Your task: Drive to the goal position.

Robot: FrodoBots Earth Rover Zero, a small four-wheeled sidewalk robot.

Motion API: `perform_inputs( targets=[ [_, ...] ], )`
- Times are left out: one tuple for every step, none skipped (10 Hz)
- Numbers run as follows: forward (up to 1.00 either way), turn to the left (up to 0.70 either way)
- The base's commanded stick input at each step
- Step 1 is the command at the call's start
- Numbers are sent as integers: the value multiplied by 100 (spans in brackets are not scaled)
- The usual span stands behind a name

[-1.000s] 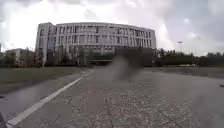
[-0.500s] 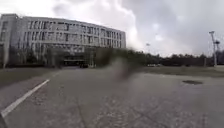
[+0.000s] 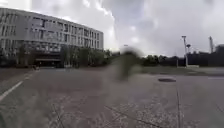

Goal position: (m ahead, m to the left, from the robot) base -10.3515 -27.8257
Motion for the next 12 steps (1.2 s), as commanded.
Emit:
perform_inputs(
  targets=[
    [0,-65],
    [0,-65],
    [0,-64],
    [0,-63],
    [0,-62],
    [0,-62],
    [0,-63],
    [0,-65],
    [0,-67],
    [0,-66],
    [0,-66],
    [0,-66]
  ],
)
